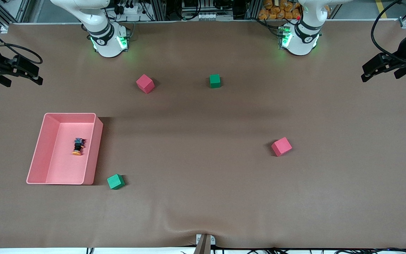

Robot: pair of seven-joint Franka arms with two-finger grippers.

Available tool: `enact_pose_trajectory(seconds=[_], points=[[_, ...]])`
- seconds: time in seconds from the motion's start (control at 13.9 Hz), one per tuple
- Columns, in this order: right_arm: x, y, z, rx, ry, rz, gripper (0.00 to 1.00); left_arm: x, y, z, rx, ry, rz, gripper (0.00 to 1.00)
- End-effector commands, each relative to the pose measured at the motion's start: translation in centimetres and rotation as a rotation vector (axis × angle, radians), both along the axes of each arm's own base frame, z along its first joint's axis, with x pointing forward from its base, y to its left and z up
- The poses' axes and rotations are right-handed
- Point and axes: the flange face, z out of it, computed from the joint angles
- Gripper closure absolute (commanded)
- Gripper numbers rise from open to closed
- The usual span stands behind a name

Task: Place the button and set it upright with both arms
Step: 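Reach the right gripper toward the yellow button in the pink tray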

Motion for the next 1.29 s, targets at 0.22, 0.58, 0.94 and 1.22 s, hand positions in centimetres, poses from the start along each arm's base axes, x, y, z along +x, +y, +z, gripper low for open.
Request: enact_pose_trajectory(seconds=[0.22, 0.58, 0.94, 1.22], points=[[0.3, 0.0, 0.1, -0.008, -0.015, -0.014, 0.00, -0.1, 0.2, 1.0, -0.003, -0.017, -0.016, 0.00], [0.5, 0.0, -0.4, -0.007, -0.004, -0.011, 0.00, 0.1, 0.6, 0.6, -0.005, -0.005, -0.010, 0.00], [2.2, -0.5, -2.7, -0.005, 0.035, -0.008, 0.00, 0.0, 0.3, 0.3, -0.004, 0.004, -0.019, 0.00], [5.4, -1.6, -9.3, 0.002, 0.145, -0.022, 0.00, -0.1, 0.2, 0.1, -0.003, 0.019, -0.020, 0.00]])
